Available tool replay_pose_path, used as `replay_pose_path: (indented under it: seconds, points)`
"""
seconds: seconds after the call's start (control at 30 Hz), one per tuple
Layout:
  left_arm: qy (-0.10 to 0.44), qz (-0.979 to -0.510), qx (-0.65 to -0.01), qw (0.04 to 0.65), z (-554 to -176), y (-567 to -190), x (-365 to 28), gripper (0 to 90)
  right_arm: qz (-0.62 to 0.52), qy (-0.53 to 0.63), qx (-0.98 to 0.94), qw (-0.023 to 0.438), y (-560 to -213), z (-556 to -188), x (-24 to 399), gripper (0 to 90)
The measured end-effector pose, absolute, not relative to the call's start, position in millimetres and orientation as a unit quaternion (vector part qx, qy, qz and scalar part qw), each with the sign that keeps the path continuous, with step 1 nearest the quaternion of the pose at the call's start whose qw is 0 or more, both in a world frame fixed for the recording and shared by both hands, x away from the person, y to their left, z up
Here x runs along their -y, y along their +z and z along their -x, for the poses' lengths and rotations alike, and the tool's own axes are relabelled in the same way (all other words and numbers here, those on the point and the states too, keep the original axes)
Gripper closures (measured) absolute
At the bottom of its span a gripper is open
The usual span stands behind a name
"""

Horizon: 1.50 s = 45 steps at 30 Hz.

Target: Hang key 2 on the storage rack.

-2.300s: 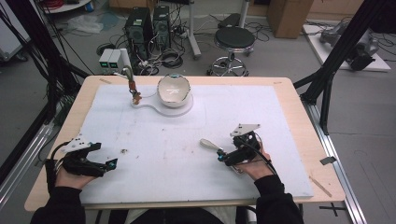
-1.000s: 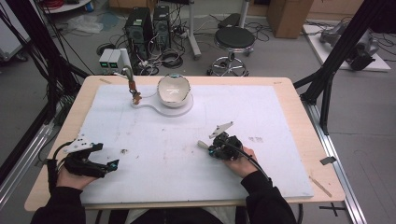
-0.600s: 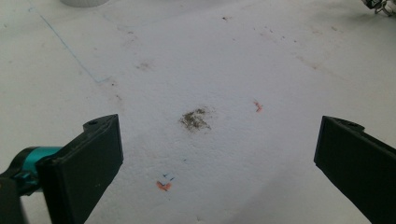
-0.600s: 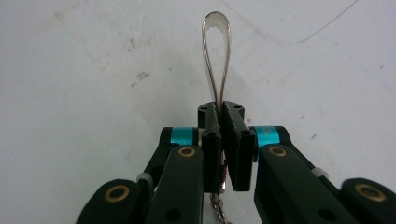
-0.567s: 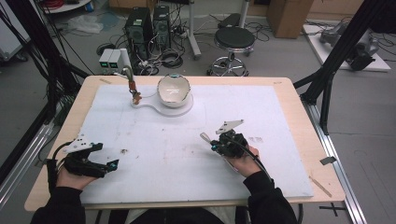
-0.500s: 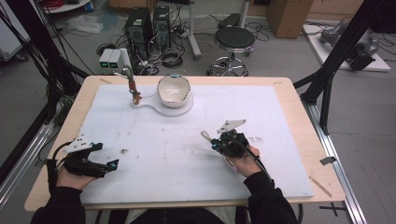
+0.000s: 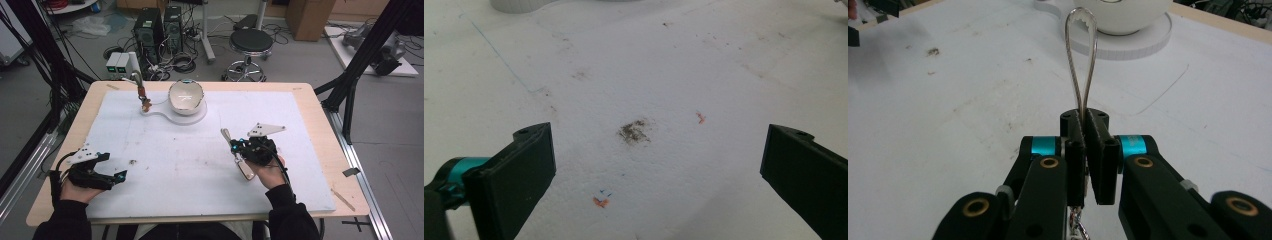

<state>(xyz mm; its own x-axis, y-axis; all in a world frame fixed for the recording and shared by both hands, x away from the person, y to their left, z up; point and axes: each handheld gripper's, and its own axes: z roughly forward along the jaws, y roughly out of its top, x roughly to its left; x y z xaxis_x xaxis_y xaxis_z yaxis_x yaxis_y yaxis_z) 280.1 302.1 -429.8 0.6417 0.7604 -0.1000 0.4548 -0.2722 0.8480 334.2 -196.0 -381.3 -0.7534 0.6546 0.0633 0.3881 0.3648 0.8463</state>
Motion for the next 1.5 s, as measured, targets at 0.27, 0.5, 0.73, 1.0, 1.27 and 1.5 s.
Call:
replay_pose_path:
  seconds: [0.27,0.5,0.73,1.0,1.27,1.5]
  points:
    - [0.165,-0.776,-0.39,0.466,-280.8,-428.0,-302.3,1.7,-0.319,0.495,-0.795,0.143,-367.5,-333.4,199.5,86.8]
    - [0.165,-0.774,-0.391,0.469,-282.7,-426.2,-304.9,1.7,-0.311,0.507,-0.791,0.144,-352.9,-336.2,198.0,86.8]
    - [0.169,-0.769,-0.393,0.476,-283.4,-423.4,-306.5,1.7,-0.293,0.525,-0.786,0.141,-335.9,-339.5,188.4,86.7]
    - [0.17,-0.768,-0.392,0.478,-283.8,-421.9,-307.3,1.7,-0.271,0.544,-0.782,0.141,-319.9,-344.8,170.2,86.6]
    - [0.17,-0.769,-0.381,0.484,-284.5,-416.1,-304.9,1.7,-0.259,0.55,-0.782,0.136,-315.6,-348.9,149.7,86.6]
    - [0.175,-0.767,-0.367,0.496,-291.3,-402.4,-298.3,1.7,-0.243,0.558,-0.783,0.131,-310.2,-351.8,130.6,86.7]
